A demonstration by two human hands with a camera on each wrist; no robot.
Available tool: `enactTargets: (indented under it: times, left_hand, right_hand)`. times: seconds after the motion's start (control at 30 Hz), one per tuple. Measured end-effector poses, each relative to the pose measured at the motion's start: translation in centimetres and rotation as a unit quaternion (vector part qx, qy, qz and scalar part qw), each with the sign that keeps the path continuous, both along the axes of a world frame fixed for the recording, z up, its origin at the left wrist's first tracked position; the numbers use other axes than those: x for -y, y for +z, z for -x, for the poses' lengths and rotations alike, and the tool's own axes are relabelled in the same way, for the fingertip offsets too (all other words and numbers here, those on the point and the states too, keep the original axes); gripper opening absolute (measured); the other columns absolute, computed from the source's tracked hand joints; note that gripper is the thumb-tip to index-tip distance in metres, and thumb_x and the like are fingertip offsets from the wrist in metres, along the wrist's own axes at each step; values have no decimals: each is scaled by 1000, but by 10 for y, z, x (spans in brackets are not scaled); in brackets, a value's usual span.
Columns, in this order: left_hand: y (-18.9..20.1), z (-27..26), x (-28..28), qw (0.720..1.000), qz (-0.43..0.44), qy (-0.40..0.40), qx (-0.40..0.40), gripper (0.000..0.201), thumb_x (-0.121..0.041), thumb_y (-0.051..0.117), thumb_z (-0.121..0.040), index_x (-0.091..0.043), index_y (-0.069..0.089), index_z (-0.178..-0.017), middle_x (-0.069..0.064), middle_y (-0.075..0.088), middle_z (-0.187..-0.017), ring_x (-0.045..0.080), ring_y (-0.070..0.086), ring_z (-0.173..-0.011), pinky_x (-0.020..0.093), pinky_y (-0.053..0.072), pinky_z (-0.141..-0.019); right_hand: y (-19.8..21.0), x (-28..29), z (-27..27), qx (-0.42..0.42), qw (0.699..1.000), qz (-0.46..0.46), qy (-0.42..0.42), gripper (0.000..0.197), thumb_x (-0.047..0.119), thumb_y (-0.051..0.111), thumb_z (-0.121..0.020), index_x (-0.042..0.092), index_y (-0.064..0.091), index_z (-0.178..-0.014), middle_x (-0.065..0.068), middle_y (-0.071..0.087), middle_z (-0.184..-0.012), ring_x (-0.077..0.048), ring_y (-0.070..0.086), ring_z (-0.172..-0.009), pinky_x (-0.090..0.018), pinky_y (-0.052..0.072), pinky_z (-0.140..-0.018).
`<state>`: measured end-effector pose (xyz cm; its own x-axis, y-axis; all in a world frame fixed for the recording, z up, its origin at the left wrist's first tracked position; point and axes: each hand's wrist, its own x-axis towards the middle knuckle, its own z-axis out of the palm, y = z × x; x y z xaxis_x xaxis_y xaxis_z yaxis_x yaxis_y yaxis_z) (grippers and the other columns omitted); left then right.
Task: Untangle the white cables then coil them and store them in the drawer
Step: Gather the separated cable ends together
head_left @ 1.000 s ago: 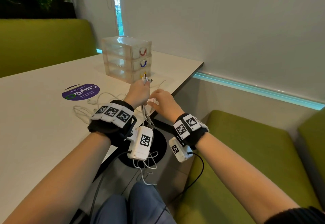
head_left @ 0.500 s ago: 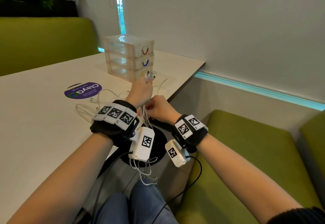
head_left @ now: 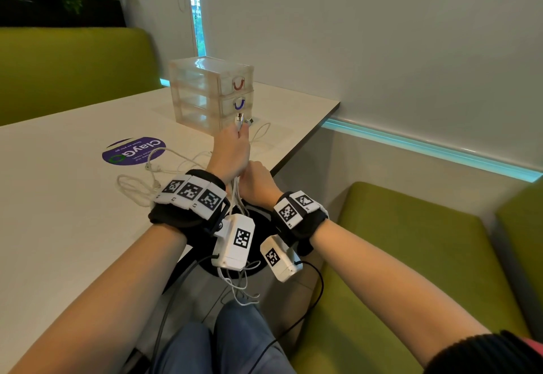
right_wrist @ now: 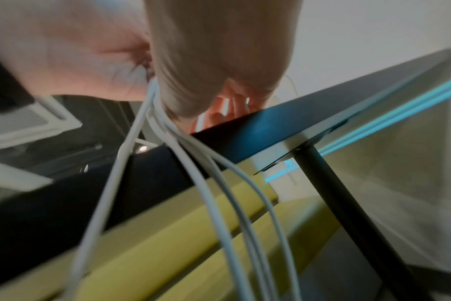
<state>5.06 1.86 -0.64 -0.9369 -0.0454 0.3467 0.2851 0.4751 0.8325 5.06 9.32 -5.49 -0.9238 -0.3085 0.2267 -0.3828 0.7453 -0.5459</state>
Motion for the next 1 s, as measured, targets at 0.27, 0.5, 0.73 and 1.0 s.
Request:
enactTargets:
  times: [0.27, 0.5, 0.73, 1.0]
  left_hand:
    - [3, 0, 1, 1000, -18, 17, 2, 28, -24, 29, -102, -5, 49, -103, 5, 53, -86, 22, 50, -86, 19, 32, -65]
    - [3, 2, 7, 993, 84, -24, 84, 40, -28, 28, -102, 0, 52, -119, 15, 63, -119, 28, 56, -112, 26, 33, -81]
    - [5, 3, 16, 984, 129, 4, 126, 39, -22, 28, -102, 2, 55, -118, 22, 61, -119, 36, 54, -114, 38, 39, -95]
    - [-2, 6, 30, 948, 266, 86, 154, 39, -5, 26, -98, 4, 48, -129, 21, 45, -138, 34, 43, -126, 37, 32, -103]
  right_hand:
    - [-5, -27, 10, 1, 938, 346, -10, 7, 13, 52, -92, 6, 51, -93, -2, 64, -83, -11, 58, -48, -25, 53, -52]
    - [1, -42, 18, 48, 893, 446, 30, 12, 8, 40, -97, 10, 39, -85, -12, 66, -90, -21, 68, -63, -32, 58, -65]
    - [7, -60, 26, -2, 849, 528, -22, 9, 9, 33, -99, 11, 37, -91, -14, 65, -85, -20, 68, -58, -28, 58, -59]
    - [1, -89, 32, -92, 879, 442, -151, 8, 15, 34, -99, 12, 41, -101, -1, 52, -68, -13, 52, -53, -25, 46, -52]
